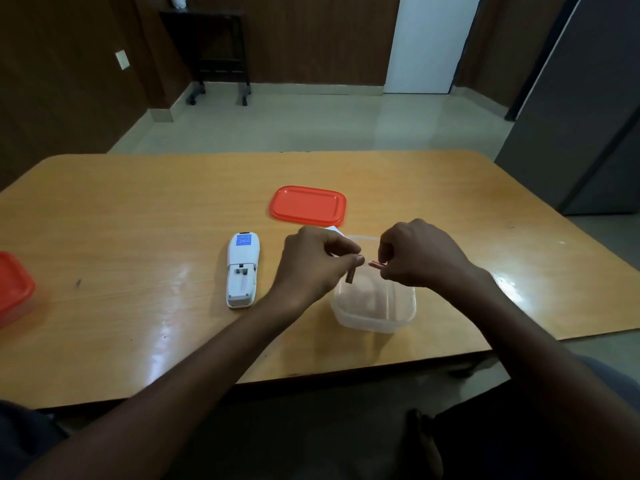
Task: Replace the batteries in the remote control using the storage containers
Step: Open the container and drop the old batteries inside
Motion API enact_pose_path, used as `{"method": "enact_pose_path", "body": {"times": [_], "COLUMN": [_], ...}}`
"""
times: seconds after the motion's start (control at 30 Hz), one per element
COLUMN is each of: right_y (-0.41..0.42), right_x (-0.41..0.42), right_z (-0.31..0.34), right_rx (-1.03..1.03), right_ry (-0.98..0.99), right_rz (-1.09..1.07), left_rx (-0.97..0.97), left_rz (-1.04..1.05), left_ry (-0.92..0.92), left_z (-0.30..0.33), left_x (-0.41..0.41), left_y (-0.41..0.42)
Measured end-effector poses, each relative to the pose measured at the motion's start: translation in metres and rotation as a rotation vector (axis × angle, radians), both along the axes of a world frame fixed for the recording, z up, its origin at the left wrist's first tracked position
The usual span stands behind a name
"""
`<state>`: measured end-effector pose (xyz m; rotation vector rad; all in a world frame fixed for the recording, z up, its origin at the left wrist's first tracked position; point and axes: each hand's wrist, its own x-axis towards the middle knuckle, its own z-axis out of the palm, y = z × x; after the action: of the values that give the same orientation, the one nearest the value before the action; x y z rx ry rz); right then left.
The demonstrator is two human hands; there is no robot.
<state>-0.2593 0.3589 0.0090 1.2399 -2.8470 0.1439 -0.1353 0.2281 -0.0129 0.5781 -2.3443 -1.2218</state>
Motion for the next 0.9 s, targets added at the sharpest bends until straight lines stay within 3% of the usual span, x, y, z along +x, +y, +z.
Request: {"method": "enact_pose_path", "body": {"times": [0.17,0.23,0.37,0.53,0.67,0.9], "right_y": [0.008,0.006,0.002,-0.008,-0.027,-0.057], "right_x": [-0.005,-0.007,-0.015,-0.037,-0.055,-0.067], "right_z": [-0.016,-0.019,-0.007,0.003,-0.014,-0.031], "right_rx": [0.011,0.017,-0.017,-0.310,-0.330,-0.110], "right_ry": [0.028,0.011,-0.122,-0.181,-0.257,-0.521], "right_rz": [0.037,0.064,0.079,-0.006,-0.047,-0.011], "left_rx": [-0.359,-0.419,-0.329,-0.061,-0.006,-0.020], "left_rz": [0.023,0.017,0.045,0.194,0.256,0.289], "left_ry": [-0.184,-0.220,-0.138,-0.024,-0.168,-0.435], "left_z": [-0.009,-0.010,-0.002,0.008,0.003,-0.006], "left_x": [-0.020,-0.024,-0.027,-0.043,-0.063,-0.092], "left_y": [0.013,0.015,0.005,-0.045,-0.087,-0.124]}}
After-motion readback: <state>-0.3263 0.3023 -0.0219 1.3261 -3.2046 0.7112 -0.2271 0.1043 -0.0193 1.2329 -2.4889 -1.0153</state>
